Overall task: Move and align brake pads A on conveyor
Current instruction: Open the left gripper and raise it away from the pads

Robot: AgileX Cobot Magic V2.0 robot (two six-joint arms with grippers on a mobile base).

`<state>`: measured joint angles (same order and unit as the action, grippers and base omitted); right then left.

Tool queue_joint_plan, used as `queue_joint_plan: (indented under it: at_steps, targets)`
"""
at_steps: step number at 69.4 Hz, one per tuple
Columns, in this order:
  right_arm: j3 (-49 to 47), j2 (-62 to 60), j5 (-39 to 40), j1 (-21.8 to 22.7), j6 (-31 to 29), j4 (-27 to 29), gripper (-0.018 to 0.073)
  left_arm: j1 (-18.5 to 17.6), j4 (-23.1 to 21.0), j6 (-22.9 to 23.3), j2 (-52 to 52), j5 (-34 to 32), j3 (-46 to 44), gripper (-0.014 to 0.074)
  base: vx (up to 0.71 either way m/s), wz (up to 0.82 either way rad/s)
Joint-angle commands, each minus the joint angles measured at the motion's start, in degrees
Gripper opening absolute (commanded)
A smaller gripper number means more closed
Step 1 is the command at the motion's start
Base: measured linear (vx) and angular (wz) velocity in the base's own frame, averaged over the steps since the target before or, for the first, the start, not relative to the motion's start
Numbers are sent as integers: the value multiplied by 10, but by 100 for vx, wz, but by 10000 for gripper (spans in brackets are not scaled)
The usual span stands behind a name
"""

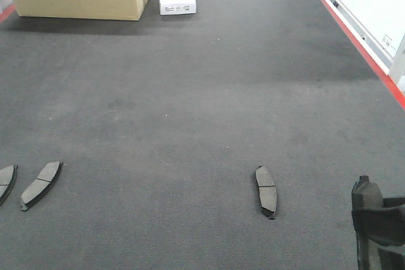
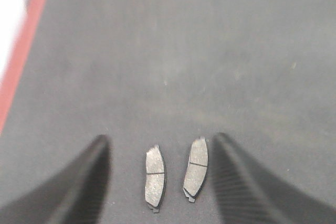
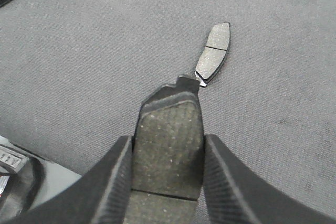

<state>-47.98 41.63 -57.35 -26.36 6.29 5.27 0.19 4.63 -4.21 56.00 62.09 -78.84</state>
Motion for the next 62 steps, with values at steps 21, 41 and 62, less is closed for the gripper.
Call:
queue_joint_plan:
  at_steps: [21, 41, 62]
  targets:
    - [-16, -1, 39, 1, -4, 2, -10, 0, -33, 3, -203, -55, 124, 8, 0, 0]
    - [-16, -1, 39, 1, -4, 2, -10, 0, -33, 3, -232, -56, 136, -8, 0, 0]
    - [-16, -1, 39, 1, -4, 4, -10, 0, -33, 3, -232, -54, 136, -8, 0, 0]
